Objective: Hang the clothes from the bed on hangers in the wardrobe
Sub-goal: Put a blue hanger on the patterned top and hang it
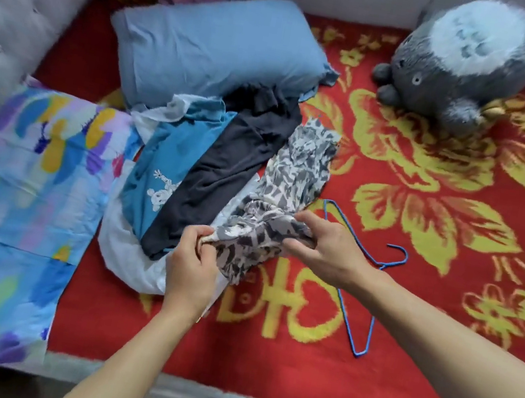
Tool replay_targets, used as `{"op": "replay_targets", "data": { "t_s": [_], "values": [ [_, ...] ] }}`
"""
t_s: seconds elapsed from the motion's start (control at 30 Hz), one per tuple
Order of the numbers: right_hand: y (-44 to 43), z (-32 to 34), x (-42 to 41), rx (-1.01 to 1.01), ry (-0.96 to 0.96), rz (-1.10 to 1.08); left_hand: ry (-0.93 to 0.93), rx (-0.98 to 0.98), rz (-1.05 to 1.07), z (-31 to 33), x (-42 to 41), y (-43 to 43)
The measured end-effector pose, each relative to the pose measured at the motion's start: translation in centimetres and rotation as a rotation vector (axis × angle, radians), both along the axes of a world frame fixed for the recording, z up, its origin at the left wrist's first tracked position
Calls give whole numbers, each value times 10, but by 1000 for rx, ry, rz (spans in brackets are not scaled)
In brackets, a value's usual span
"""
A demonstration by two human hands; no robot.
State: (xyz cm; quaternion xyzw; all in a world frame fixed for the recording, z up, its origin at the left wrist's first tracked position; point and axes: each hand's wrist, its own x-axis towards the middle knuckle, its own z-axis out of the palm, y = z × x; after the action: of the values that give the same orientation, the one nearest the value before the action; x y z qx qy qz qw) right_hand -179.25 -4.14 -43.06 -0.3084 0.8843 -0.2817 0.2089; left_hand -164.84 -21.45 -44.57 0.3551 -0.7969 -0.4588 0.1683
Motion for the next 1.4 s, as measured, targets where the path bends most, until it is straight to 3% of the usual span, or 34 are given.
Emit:
{"op": "replay_targets", "data": {
  "t_s": [0.17,0.3,0.5,0.6,0.73,0.8,0.97,1.13,1.27,1.4],
  "values": [
    [-4,69,32,-74,248,-35,72,-382,-262,78,34,-31],
    [-8,131,68,-220,460,-21,219,-459,-291,147,69,-45],
    [-20,233,161,-581,223,-162,482,-430,-185,236,143,-37],
    [-24,274,204,-621,223,-168,535,-489,-194,267,185,-38],
    [-1,325,248,-558,177,-33,490,-675,-385,312,229,-43],
    [17,341,264,-516,270,-6,443,-823,-484,335,244,-41],
    [63,372,283,-406,590,-258,252,-1079,-686,367,259,-48],
    [112,380,277,-294,629,-411,27,-946,-538,366,254,-82],
    [134,356,270,-363,294,-395,34,-747,-357,348,243,-86],
    [130,307,249,-391,66,-335,-37,-535,-479,298,209,-51]
  ]
}}
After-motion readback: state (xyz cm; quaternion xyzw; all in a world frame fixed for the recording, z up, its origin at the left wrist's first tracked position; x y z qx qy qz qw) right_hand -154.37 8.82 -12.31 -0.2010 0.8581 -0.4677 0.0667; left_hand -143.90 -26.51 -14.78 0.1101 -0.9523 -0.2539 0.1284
